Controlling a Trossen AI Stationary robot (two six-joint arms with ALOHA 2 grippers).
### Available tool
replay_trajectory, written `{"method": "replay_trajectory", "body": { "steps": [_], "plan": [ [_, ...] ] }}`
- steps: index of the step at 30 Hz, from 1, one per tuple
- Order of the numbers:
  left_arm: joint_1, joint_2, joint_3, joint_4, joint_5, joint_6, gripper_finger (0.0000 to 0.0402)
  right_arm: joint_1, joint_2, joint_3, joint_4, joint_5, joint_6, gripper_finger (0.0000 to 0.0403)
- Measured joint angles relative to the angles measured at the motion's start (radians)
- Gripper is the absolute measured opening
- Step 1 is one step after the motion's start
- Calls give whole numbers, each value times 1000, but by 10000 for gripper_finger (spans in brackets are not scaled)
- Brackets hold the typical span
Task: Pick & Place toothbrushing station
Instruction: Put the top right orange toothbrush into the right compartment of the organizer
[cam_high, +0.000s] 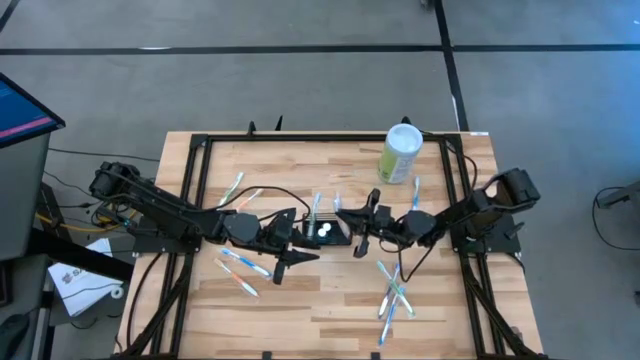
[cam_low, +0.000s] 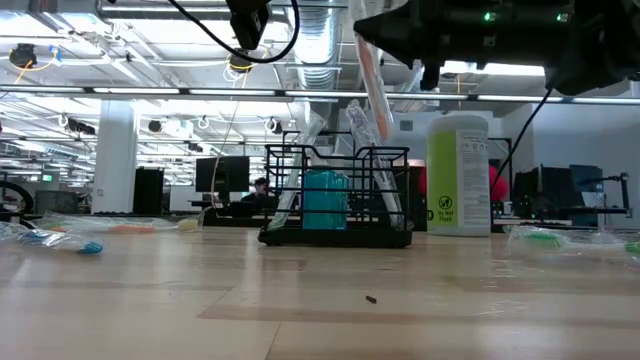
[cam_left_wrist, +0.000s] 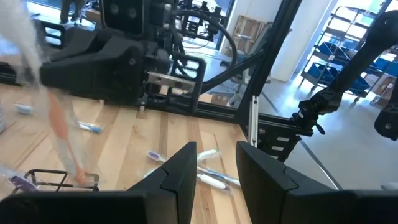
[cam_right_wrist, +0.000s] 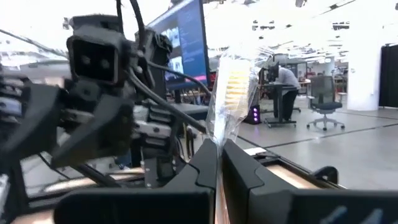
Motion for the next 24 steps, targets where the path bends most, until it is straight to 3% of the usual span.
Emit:
{"method": "replay_trajectory", "body": {
  "steps": [4,10,24],
  "plan": [
    [0,0,0,-1,0,0,108,-1,1,-27,22,6,1,0],
    [0,0,0,-2,0,0,108,4,1,-119,190,9,8,0],
    [0,0,0,-1,-21,24,108,-12,70,-88,191,-1,1,0]
  ]
}}
